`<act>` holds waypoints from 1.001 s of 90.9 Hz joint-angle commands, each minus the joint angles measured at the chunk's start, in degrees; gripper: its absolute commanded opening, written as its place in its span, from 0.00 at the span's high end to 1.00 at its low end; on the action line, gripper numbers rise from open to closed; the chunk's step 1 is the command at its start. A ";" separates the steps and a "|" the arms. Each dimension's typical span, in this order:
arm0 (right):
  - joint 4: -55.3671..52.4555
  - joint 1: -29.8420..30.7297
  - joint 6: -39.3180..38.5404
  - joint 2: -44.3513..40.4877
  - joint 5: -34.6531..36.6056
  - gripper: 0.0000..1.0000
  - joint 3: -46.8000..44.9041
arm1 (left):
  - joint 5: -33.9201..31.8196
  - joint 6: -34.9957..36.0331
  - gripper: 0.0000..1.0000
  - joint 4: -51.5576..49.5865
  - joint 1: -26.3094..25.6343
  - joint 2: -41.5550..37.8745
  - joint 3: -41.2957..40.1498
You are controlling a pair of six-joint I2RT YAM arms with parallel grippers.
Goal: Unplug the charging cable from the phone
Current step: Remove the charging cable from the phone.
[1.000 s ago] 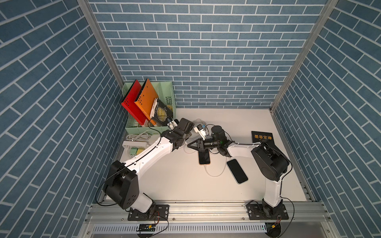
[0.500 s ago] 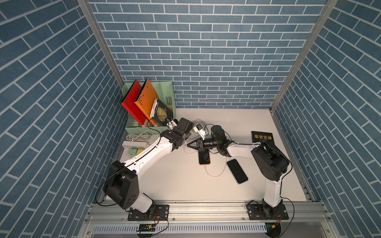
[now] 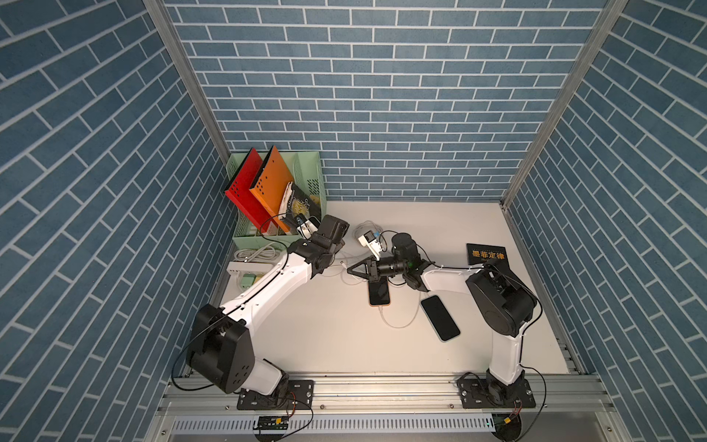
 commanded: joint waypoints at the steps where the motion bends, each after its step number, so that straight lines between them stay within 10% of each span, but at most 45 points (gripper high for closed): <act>1: 0.32 0.34 -1.29 -0.80 -1.16 1.00 -0.89 | -2.50 0.52 0.73 0.16 0.39 -1.85 -0.09; 91: 2.53 -21.50 12.95 -5.53 31.22 1.00 -10.59 | 2.22 2.90 0.72 -0.34 1.86 -9.52 -15.53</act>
